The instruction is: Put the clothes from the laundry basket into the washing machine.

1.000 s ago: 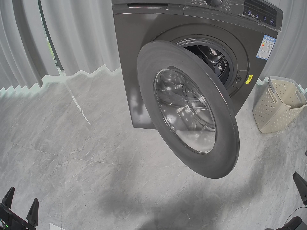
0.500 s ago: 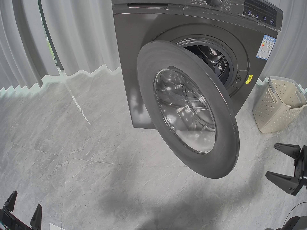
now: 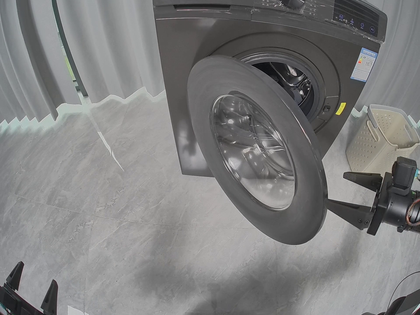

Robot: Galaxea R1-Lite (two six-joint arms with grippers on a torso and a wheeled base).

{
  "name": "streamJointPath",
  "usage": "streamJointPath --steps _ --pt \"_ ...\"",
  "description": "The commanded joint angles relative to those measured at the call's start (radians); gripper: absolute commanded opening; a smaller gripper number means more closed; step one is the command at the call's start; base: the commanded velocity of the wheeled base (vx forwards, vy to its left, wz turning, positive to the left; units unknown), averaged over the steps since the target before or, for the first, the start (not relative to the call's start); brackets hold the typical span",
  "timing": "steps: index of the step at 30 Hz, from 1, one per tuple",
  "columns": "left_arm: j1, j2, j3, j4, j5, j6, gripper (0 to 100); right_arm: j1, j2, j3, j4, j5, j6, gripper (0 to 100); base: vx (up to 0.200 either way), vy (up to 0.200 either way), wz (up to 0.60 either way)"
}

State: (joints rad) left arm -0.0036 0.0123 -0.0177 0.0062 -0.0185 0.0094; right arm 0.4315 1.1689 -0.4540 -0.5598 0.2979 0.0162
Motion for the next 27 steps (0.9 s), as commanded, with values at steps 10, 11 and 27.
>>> streamJointPath --steps 10,11,27 --pt "0.001 -0.012 0.016 0.000 -0.001 0.000 100 -0.191 0.081 -0.057 -0.065 -0.080 0.001 100 0.000 0.000 0.00" --pt "0.001 -0.012 0.016 0.000 0.000 0.001 100 -0.218 0.083 -0.057 -0.071 -0.080 0.001 100 0.000 0.000 0.00" --pt "0.004 -0.012 0.016 -0.002 -0.001 0.000 100 -0.359 0.104 0.048 -0.177 -0.083 -0.013 100 0.000 -0.013 0.00"
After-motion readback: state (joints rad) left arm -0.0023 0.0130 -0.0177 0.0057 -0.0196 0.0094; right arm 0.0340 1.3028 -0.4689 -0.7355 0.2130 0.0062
